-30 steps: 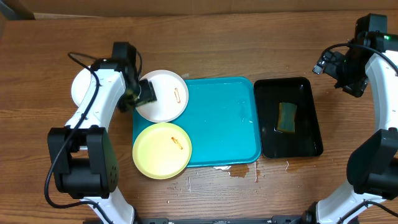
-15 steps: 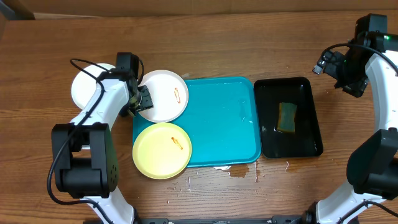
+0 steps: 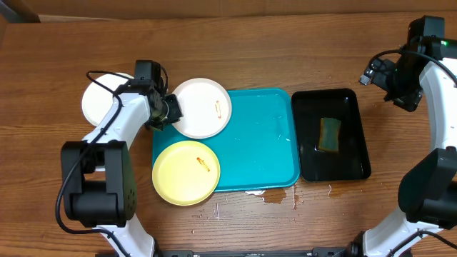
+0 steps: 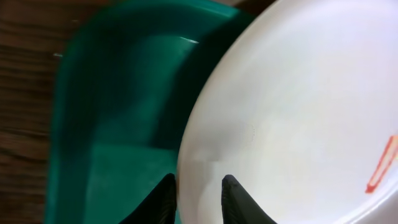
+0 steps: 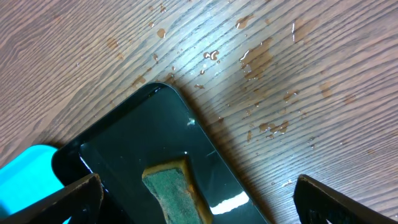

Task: Clean dirty plates on tray and stack at the side
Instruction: 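Grip the white plate rim with left gripper and drag it right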

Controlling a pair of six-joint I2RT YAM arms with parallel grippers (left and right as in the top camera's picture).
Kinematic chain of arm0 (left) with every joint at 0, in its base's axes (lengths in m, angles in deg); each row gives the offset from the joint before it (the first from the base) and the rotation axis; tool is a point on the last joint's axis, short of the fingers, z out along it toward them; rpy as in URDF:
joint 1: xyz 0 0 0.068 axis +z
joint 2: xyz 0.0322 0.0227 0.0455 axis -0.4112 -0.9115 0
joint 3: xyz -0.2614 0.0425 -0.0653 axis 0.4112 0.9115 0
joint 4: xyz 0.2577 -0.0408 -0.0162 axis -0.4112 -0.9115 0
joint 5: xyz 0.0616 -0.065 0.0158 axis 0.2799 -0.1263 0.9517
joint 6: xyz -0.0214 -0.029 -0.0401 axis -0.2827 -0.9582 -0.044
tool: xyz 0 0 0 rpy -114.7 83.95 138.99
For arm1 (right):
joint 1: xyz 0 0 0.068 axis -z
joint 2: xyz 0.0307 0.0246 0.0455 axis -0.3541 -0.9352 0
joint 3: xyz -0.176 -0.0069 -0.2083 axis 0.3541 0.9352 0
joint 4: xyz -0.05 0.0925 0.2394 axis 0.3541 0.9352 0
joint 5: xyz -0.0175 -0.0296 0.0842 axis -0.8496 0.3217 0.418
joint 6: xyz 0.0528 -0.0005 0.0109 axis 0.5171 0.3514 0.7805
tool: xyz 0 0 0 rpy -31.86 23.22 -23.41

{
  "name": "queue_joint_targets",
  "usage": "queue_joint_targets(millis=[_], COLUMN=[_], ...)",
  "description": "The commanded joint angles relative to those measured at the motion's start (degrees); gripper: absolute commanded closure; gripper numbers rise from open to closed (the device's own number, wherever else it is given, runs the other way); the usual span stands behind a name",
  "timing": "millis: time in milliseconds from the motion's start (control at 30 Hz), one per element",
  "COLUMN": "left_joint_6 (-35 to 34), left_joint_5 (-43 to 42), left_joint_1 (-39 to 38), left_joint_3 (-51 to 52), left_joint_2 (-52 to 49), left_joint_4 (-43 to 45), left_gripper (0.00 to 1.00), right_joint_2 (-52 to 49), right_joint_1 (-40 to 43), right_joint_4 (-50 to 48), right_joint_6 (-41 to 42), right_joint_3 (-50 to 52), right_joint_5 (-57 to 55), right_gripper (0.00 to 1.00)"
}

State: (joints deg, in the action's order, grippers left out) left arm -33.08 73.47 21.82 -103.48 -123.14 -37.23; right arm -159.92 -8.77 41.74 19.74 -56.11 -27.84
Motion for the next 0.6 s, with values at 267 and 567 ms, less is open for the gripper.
queue_joint_targets(millis=[267,567], left_joint_6=[0.11,-0.2], left_joint_5=[-1.44,5.16], left_joint_1=[-9.51,-10.71], left_joint_3=[0.11,0.07], left_joint_2=[-0.31,-0.31], left_joint_4=[1.97,2.38], left_gripper=[0.62,0.61], right_joint_2=[0.44,0.44], right_joint_1=[0.11,0.11], right_joint_4=[-0.33,-0.33], right_joint_6=[0.02,0.02], right_joint_3=[-1.31,-1.31], right_joint_5=[-0.31,-0.33], right_gripper=[0.0,0.0])
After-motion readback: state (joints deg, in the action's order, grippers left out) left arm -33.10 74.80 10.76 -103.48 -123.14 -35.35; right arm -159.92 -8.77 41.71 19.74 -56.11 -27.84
